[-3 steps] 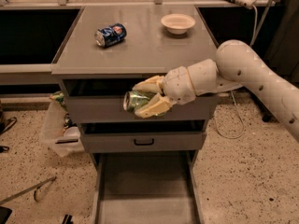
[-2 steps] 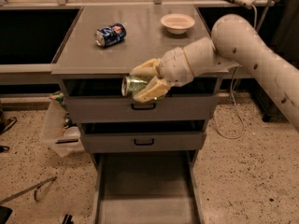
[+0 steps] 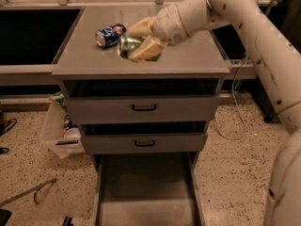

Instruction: Pick green can from bottom drawer and place on counter

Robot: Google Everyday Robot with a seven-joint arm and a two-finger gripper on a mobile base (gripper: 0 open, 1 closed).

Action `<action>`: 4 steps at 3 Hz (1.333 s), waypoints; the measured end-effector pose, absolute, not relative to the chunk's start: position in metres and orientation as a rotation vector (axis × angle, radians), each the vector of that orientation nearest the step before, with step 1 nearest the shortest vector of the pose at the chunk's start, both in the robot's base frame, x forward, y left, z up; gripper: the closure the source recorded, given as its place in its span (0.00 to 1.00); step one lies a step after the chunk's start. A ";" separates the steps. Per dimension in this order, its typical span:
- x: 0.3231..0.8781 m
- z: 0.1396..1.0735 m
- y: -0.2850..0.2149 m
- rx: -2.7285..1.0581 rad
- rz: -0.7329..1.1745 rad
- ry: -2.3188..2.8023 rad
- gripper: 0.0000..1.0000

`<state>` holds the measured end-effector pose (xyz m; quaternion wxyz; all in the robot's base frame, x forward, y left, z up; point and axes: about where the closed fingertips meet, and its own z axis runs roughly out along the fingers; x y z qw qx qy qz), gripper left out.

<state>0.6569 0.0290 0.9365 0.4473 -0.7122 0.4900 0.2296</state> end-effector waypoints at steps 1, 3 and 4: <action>0.692 0.978 0.012 -1.656 0.414 1.189 1.00; 0.797 0.971 -0.013 -1.428 0.228 1.366 1.00; 0.820 0.917 -0.010 -1.463 0.265 1.511 1.00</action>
Offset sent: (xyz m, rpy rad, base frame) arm 0.1636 -0.0711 0.0728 0.1424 -0.2608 -0.5397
